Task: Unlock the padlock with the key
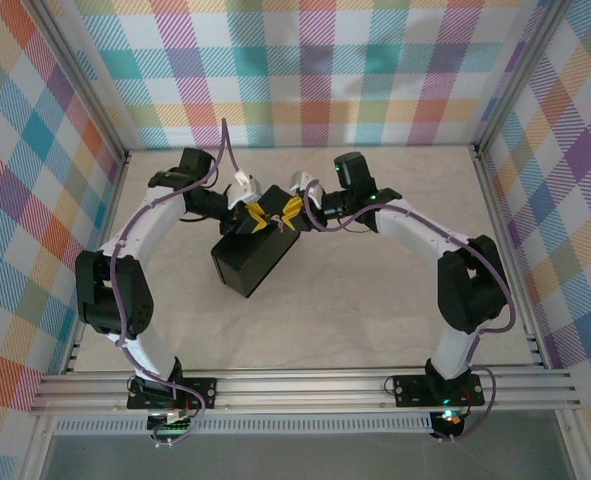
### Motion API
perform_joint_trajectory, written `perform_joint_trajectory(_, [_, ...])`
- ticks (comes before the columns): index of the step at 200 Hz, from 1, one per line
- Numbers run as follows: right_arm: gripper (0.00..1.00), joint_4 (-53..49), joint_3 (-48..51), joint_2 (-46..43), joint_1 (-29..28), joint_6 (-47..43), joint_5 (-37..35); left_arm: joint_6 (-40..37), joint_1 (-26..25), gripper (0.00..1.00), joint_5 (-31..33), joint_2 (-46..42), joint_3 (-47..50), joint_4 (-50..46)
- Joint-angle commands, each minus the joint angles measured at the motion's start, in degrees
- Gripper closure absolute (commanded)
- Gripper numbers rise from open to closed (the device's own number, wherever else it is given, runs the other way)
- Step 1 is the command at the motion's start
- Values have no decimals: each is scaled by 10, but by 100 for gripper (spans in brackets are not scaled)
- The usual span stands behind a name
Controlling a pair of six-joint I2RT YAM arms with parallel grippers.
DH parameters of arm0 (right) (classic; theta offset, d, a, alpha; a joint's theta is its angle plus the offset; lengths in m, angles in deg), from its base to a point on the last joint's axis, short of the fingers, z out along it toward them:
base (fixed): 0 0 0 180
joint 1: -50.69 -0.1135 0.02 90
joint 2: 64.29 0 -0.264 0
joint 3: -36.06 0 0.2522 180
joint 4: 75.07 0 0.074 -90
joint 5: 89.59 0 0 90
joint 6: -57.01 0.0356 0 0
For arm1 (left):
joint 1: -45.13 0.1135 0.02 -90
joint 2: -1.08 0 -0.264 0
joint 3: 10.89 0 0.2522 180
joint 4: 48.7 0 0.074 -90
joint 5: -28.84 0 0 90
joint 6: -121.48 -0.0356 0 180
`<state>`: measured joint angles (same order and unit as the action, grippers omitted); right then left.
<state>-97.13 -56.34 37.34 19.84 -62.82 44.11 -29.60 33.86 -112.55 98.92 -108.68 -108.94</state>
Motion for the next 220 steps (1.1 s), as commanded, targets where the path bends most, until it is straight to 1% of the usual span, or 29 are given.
perform_joint_trajectory(1, [72, -8, -11, -21, -19, -63, -22, -6, -8, 76, -22, -10, -10, -31])
perform_joint_trajectory(40, [72, 2, -11, -15, -23, -73, -43, -6, -8, 76, -20, -12, -13, -34])
perform_joint_trajectory(67, [72, 8, -12, -11, -26, -70, -40, -6, -9, 76, -22, -13, -14, -35])
perform_joint_trajectory(119, [72, 34, -13, -3, -33, -66, -59, -6, -11, 76, -21, -14, -16, -39])
perform_joint_trajectory(140, [76, 29, -16, -1, -35, -72, -66, -6, -11, 76, -22, -15, -18, -38])
perform_joint_trajectory(187, [74, 27, -10, 0, -35, -73, -65, -5, -11, 76, -27, -17, -18, -39])
perform_joint_trajectory(220, [75, 22, -7, 5, -36, -74, -66, -7, -11, 76, -27, -16, -17, -40])
